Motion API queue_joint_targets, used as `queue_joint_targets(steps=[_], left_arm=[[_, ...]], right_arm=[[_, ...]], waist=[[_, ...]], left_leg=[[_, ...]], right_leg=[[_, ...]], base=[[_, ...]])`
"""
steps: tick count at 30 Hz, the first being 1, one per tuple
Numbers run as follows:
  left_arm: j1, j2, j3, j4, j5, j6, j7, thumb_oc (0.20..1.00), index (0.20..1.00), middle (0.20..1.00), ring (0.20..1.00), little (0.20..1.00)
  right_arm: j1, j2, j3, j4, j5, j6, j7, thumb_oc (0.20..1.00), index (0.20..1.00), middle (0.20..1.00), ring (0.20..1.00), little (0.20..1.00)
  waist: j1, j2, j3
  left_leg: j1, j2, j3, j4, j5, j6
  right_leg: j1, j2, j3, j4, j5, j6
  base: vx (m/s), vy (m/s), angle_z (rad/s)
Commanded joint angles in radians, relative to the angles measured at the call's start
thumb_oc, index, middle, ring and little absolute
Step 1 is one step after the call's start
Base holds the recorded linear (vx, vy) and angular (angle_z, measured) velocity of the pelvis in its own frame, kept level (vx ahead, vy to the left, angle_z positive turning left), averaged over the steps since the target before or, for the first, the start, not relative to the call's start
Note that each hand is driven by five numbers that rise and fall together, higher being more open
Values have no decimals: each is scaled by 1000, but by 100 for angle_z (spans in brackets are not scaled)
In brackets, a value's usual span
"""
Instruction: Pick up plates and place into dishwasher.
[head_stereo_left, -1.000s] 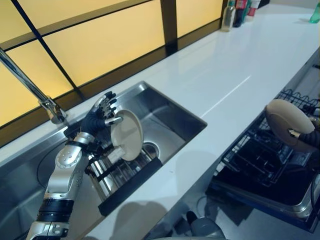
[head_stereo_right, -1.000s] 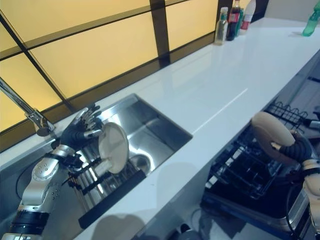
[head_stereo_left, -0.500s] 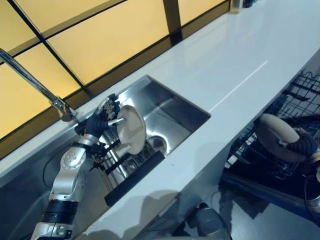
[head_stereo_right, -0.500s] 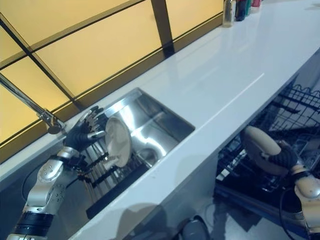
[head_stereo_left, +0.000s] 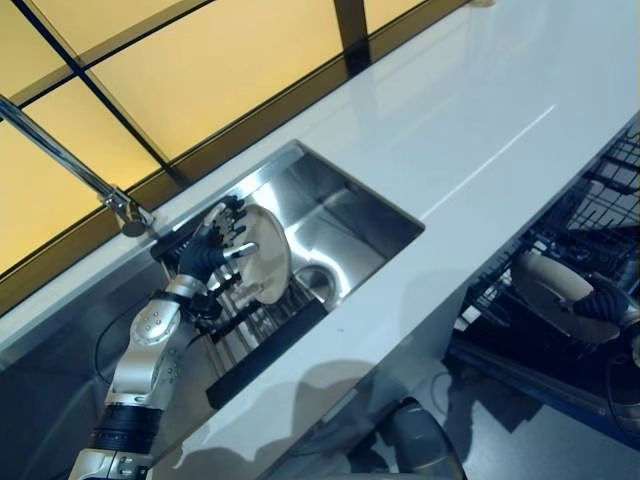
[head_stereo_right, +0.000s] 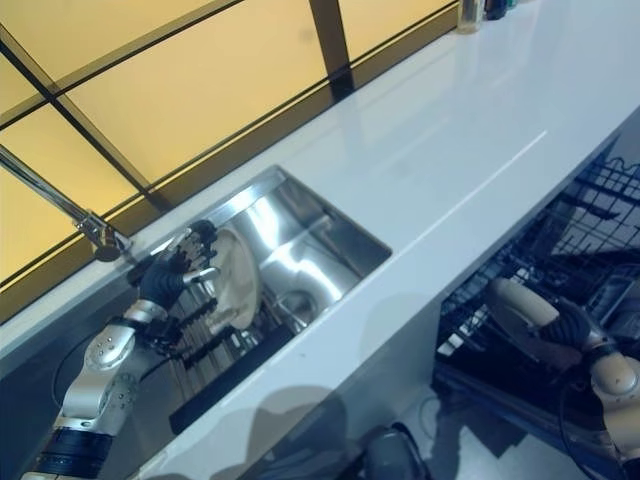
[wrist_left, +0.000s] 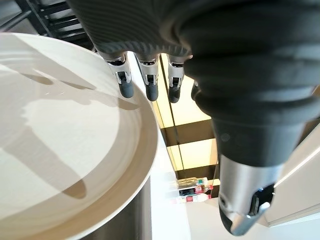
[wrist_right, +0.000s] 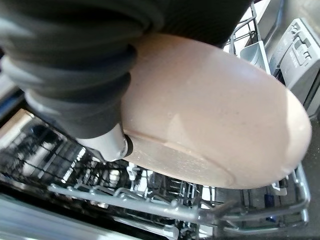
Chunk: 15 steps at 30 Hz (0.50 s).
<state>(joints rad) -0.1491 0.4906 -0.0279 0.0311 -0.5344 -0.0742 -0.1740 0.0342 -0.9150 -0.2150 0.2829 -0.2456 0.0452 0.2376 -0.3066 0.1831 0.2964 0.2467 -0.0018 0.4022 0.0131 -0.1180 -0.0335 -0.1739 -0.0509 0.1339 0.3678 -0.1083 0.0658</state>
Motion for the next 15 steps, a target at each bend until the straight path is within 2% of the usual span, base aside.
queue_joint_targets(steps=[1, 9, 15], left_arm=[[22, 9, -5, -12, -35, -56, 20, 1000, 1000, 1000, 1000, 1000], [-1, 5, -38, -9, -52, -83, 38, 1000, 1000, 1000, 1000, 1000], [-49, 3, -74, -3, -56, -104, 76, 1000, 1000, 1000, 1000, 1000]], right_arm=[[-49, -77, 28, 53, -56, -2, -10, 200, 200, 200, 200, 200], [-136, -144, 67, 115, -82, 24, 31, 200, 200, 200, 200, 200], [-247, -169, 137, 198, -14, 67, 18, 200, 200, 200, 200, 200]], waist=[[24, -48, -34], [23, -14, 18], [30, 4, 58]], left_leg=[[-123, -13, -4, 278, -183, 97], [-168, -21, -15, 302, -176, 90], [-220, -23, -23, 317, -164, 80]], right_leg=[[22, -78, -56, -208, 110, 86], [-18, -90, -44, -176, 96, 82], [-55, -87, -46, -157, 80, 69]], base=[[14, 3, 10], [0, 7, -1], [-45, -5, 1]])
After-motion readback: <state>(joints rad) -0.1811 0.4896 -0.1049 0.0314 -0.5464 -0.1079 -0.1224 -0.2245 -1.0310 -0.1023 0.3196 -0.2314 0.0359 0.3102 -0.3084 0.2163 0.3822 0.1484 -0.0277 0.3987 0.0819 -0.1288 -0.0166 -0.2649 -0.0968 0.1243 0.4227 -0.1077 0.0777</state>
